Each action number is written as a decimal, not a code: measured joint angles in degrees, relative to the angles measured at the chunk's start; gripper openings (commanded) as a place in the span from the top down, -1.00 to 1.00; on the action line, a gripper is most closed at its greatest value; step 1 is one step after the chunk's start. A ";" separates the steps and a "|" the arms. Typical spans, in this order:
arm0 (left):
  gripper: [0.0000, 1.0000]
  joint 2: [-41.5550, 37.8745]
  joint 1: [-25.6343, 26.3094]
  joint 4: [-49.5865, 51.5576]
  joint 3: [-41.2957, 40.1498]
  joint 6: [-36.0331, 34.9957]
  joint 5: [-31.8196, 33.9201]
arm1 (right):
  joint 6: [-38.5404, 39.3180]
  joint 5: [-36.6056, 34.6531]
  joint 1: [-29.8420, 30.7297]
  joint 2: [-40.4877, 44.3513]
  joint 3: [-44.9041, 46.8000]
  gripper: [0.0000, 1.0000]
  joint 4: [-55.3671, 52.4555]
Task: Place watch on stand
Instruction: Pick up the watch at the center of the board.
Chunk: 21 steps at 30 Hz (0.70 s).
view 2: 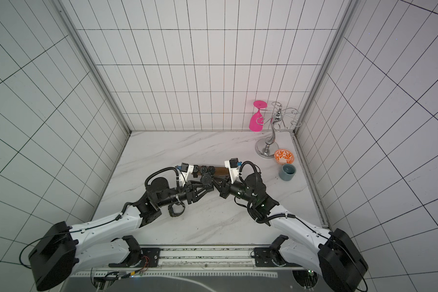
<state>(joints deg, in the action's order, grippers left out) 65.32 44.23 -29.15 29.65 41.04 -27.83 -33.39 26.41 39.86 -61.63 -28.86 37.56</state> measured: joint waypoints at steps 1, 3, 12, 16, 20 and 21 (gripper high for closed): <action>0.29 0.04 0.09 -0.13 0.04 0.00 -0.09 | 0.04 -0.02 0.24 -0.11 0.00 1.00 0.37; 0.38 0.07 0.22 -0.26 0.04 0.04 -0.20 | 0.13 -0.15 0.59 -0.20 0.00 1.00 0.76; 0.88 0.09 0.24 0.79 0.04 0.02 1.42 | 0.42 -0.42 1.18 -0.83 0.00 1.00 2.27; 1.00 -0.04 0.31 1.11 0.09 0.00 2.14 | 0.50 -0.87 1.18 -0.83 0.00 1.00 2.23; 1.00 -0.61 0.48 2.21 0.13 -0.15 2.93 | 0.70 -1.55 1.40 -0.83 0.00 0.93 2.10; 1.00 -0.81 0.55 2.47 0.13 -0.20 3.13 | 0.72 -1.77 1.49 -0.83 0.00 0.84 2.05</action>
<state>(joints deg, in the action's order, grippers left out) 64.51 44.77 -26.68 29.78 40.84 -24.71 -32.67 24.64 41.34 -62.46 -28.86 39.62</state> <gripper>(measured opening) 0.059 0.072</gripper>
